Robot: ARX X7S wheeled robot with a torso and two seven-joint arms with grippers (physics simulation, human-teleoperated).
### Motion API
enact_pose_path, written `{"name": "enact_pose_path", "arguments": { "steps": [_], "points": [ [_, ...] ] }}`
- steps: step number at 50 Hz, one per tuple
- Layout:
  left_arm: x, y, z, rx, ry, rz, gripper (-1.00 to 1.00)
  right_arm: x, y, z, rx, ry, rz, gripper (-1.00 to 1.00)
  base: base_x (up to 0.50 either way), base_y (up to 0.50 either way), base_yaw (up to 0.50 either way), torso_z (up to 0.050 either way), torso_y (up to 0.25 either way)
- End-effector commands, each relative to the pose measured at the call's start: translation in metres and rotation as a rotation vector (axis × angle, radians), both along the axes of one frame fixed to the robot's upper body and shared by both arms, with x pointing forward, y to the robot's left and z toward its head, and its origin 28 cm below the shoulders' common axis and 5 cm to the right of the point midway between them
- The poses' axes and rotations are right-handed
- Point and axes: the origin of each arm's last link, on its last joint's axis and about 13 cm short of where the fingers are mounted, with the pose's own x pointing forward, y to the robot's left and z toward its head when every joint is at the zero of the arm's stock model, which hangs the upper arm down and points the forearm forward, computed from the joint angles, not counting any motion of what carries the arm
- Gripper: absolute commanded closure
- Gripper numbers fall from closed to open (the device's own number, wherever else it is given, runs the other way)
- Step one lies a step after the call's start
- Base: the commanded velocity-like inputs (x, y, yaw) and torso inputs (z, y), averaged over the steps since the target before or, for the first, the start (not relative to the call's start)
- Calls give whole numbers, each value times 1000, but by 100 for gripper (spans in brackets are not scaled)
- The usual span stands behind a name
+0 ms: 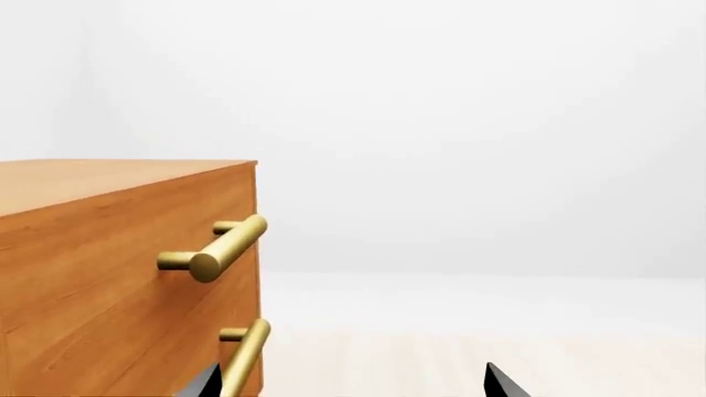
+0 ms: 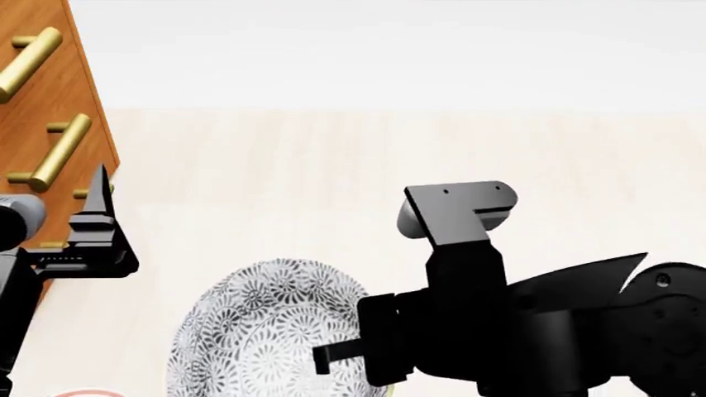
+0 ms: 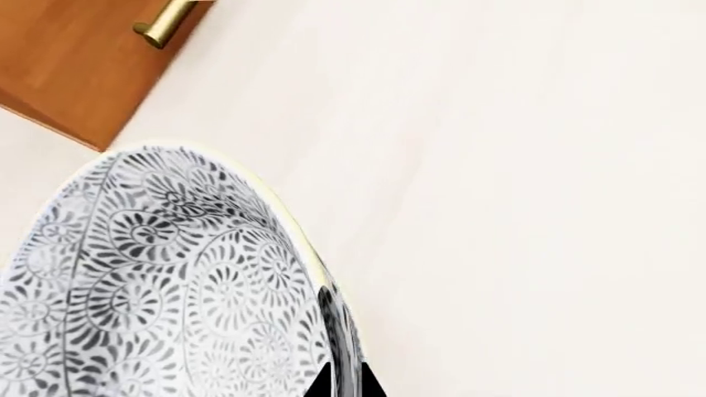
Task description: Stack the bowl at the front on the bowl in the middle.
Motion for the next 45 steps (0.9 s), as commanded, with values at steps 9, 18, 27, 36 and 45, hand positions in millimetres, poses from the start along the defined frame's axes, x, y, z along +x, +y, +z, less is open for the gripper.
{"name": "enact_pose_path", "arguments": {
  "steps": [9, 18, 27, 36, 45],
  "points": [
    [0, 0, -2, 0, 7, -1, -100, 8, 8, -21, -11, 63, 38, 100, 0, 0, 0, 0, 0],
    [0, 0, -4, 1, 11, -2, -100, 11, 8, -28, -12, 78, 36, 100, 0, 0, 0, 0, 1],
    [0, -1, -4, 4, 13, -4, -100, 14, 8, -34, -15, 91, 30, 100, 0, 0, 0, 0, 0],
    [0, 0, -4, 6, 13, -5, -100, 14, 8, -36, -30, 91, 53, -100, 0, 0, 0, 0, 0],
    [1, -1, -5, 4, 14, -6, -100, 14, 8, -35, -29, 70, 50, -100, 0, 0, 0, 0, 0]
  ]
}}
